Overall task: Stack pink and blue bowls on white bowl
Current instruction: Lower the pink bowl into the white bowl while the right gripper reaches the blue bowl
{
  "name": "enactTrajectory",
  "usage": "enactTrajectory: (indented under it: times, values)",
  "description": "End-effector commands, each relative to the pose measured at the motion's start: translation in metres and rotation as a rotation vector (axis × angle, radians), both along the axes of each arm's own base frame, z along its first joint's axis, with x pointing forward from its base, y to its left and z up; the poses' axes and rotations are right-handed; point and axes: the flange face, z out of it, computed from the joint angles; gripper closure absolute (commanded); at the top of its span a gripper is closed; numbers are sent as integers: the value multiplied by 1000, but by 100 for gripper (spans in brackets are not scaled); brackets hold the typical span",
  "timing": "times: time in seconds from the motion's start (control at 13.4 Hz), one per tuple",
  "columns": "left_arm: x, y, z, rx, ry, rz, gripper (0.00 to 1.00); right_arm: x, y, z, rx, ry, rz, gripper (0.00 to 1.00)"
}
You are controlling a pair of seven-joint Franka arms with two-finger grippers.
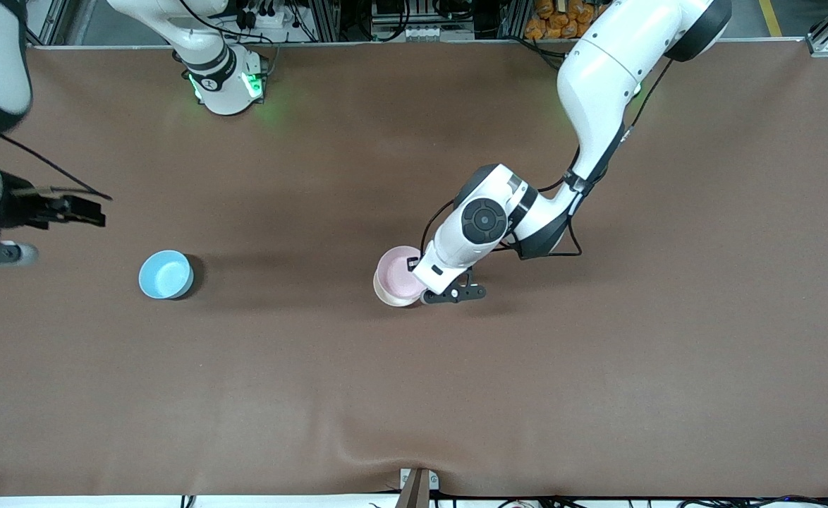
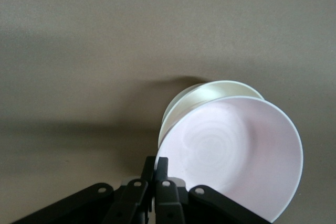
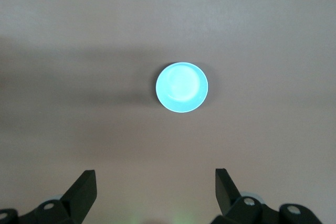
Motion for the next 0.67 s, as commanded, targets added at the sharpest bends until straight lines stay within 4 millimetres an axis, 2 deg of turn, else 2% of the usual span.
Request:
enactTrajectory:
  times: [0.0,0.22,0.3,0.37,0.45,0.59]
  values:
    - [8,-8,0,-30,-16,30,100,25,-6,-55,33,45,-13,0]
    - [9,-10,-10,-43,-28,37,100,34,-12,-126,53,68,21,0]
    - [9,-10,-14,-45,-30,39,94,31,-17,-150,65,61,31,0]
    - [8,-11,-14,-44,-26,48,70,29,-29,-172,80,42,38,0]
    - [4,-16,-14,-44,-21,59,1,28,-40,-190,106,32,60,0]
    - [5,-18,-2,-45,-29,89,0,25,-69,-223,150,44,56,0]
